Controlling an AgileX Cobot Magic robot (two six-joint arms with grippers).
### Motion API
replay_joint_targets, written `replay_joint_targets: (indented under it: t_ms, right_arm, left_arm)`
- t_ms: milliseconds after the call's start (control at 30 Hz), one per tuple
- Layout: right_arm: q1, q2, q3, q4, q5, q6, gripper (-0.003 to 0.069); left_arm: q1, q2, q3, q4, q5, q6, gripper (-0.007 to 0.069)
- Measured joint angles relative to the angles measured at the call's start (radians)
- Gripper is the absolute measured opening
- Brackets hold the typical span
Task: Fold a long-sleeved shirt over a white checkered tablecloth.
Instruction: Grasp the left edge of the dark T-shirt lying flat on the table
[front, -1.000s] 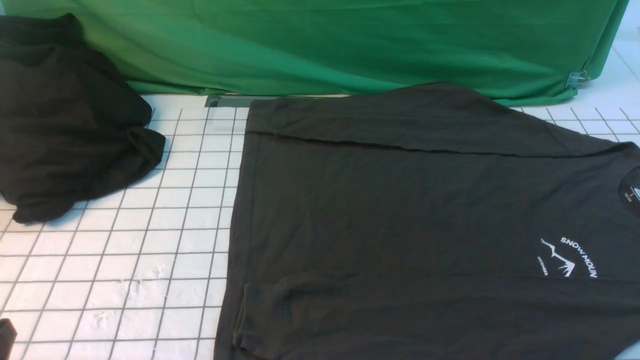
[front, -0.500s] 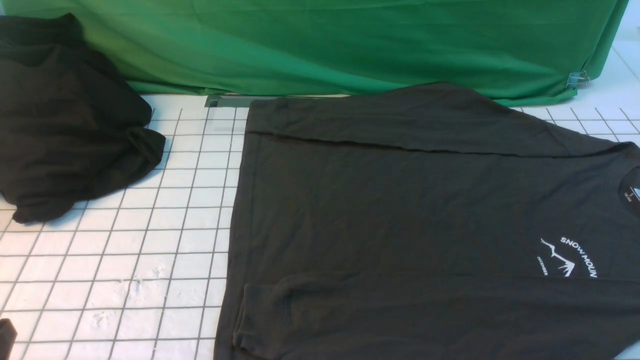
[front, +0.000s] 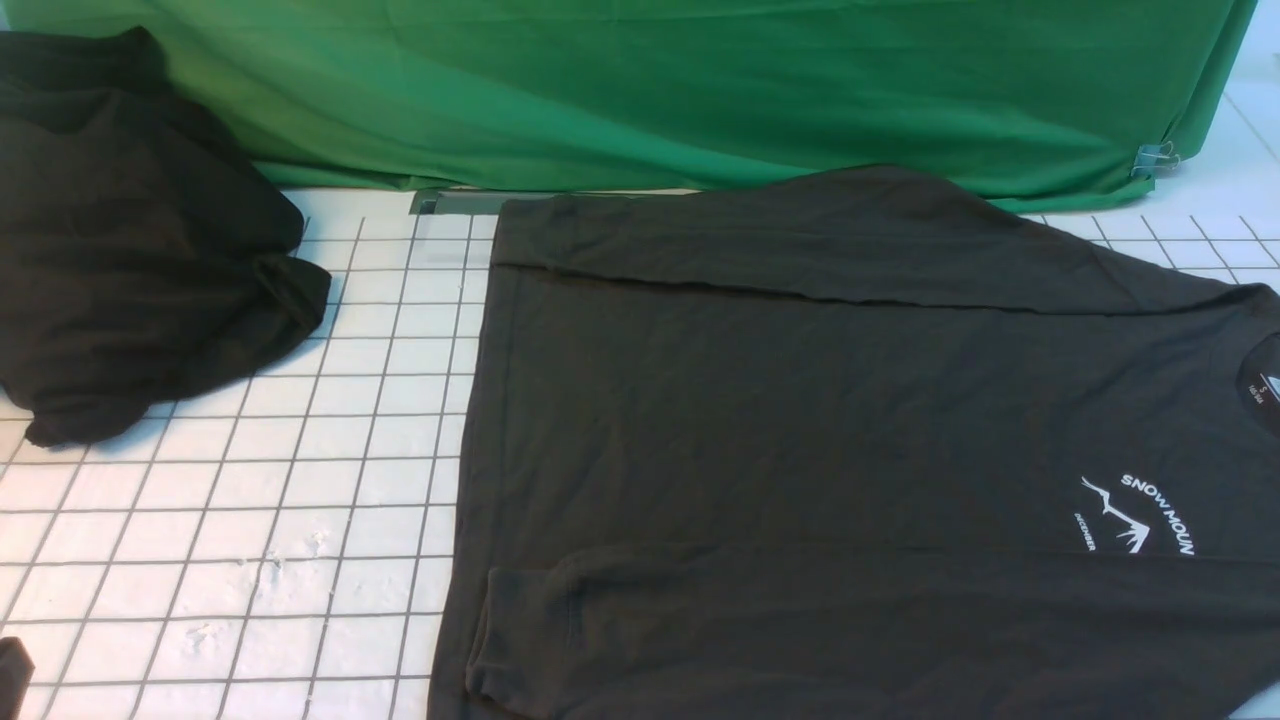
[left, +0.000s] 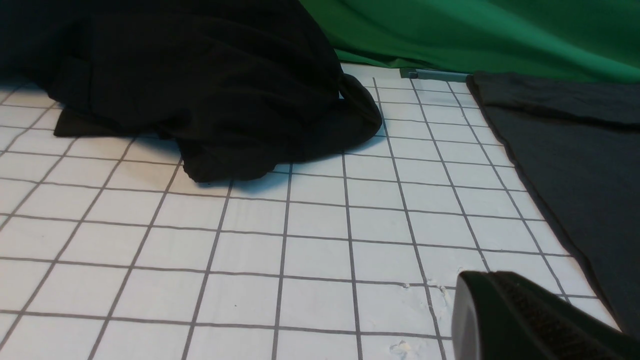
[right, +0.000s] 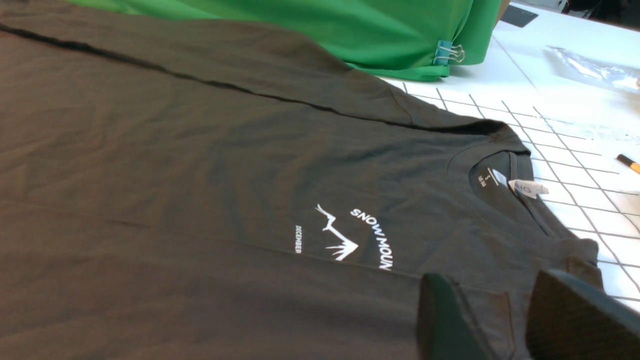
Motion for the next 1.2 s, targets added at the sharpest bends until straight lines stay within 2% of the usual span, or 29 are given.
replay_joint_targets:
  t_ms: [567,767,867,900,933,1000,1033,1067,1200]
  right_arm:
    - [0.0,0.0,0.0,0.0,0.0,0.0,0.0241]
    - [0.0,0.0,0.0,0.014,-0.011,0.018,0.0241]
    - [0.0,0.0,0.0,0.111,-0.031,0.147,0.0241]
    - [0.0,0.0,0.0,0.256,-0.052,0.342,0.0241]
    - [0.0,0.0,0.0,0.284,-0.057,0.363,0.0241]
    - [0.0,0.0,0.0,0.381,-0.08,0.587,0.0241]
    - [0.0,0.0,0.0,0.386,-0.082,0.602,0.0241]
    - [0.0,0.0,0.0,0.414,-0.093,0.687,0.0241]
    - [0.0,0.0,0.0,0.432,-0.103,0.739,0.0241]
  left_arm:
    - [0.0,0.0,0.0,0.0,-0.002,0.0,0.0003]
    - [0.0,0.0,0.0,-0.015,-0.052,-0.005,0.0003]
    - [0.0,0.0,0.0,-0.124,-0.081,-0.074,0.0003]
    - [0.0,0.0,0.0,-0.306,-0.095,-0.19,0.0003]
    - [0.0,0.0,0.0,-0.326,-0.096,-0.201,0.0003]
    - [0.0,0.0,0.0,-0.523,-0.099,-0.308,0.0003]
    - [0.0,0.0,0.0,-0.534,-0.099,-0.313,0.0003]
    - [0.0,0.0,0.0,-0.588,-0.1,-0.342,0.0003]
    - [0.0,0.0,0.0,-0.595,-0.107,-0.362,0.0003]
